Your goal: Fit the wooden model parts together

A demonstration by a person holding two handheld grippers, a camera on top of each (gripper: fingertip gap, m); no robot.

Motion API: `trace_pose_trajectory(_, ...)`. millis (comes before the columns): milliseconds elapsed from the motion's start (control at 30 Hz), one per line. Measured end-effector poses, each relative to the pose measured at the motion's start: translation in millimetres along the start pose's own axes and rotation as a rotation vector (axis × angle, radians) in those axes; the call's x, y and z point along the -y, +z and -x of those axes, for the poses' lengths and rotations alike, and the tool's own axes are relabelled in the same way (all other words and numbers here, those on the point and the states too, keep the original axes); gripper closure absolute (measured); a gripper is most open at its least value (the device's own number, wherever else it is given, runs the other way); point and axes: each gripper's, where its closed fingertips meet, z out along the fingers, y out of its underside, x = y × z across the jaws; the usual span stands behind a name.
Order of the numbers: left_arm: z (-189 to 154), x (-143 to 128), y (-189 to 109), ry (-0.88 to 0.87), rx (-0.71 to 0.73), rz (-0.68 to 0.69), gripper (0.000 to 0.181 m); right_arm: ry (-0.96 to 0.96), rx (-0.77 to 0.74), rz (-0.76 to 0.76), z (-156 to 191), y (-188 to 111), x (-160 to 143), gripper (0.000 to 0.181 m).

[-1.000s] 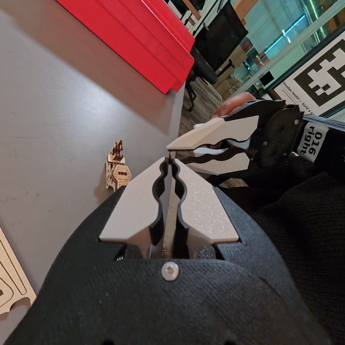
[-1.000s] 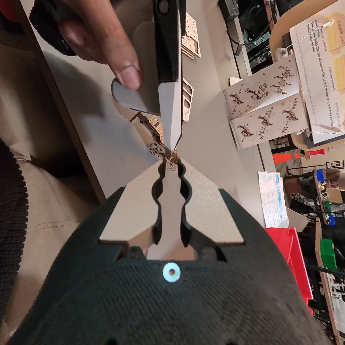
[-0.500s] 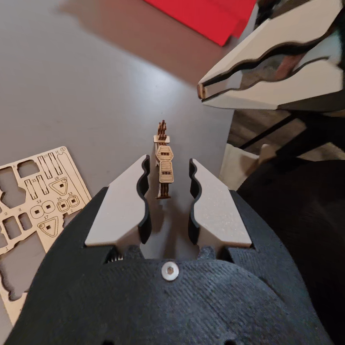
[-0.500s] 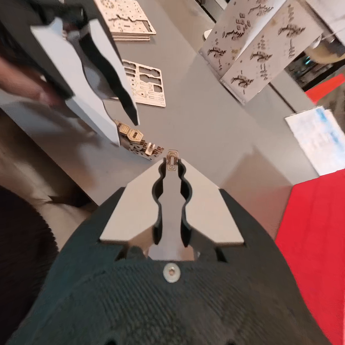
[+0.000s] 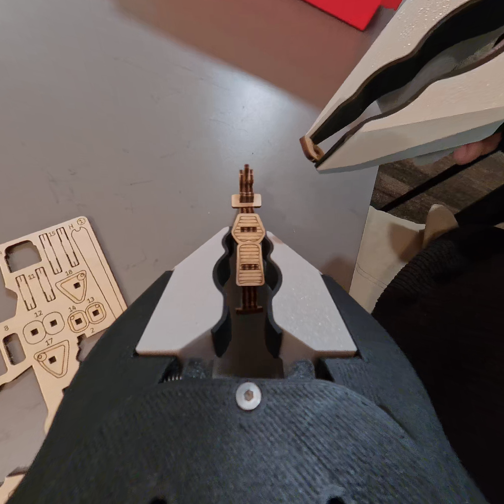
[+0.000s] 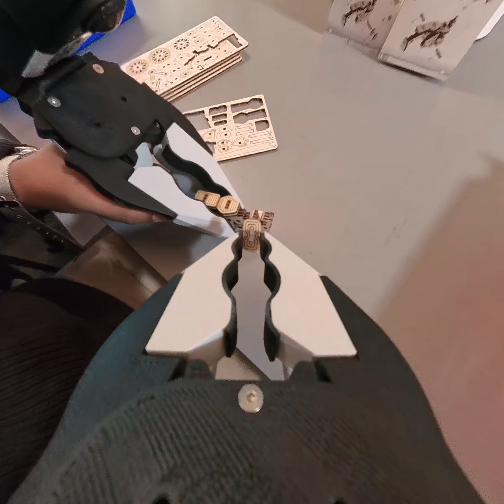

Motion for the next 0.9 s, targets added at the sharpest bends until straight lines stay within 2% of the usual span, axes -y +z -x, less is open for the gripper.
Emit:
trace_pose_trajectory(300,-12,-3,-2,0.135,-0.009,0.03,0.164,0.011,-0.007,0.004,-5,-6,-2,0.17)
trace_pose_trajectory(533,-16,-1,-1,0.161,-0.001,0.031,0.163,0.16,0.125,0.025,10,-5,-8,0.17)
trace_pose_trajectory(767,-22,-2,3,0.115,0.006,0.033,0.164,0.001,-0.067,0.143,5,11,-19,0.17)
trace_pose_trajectory(900,-26,-3,6,0.123,0.015,0.043,0.164,-0.013,-0.114,0.192,4,17,-20,0.17)
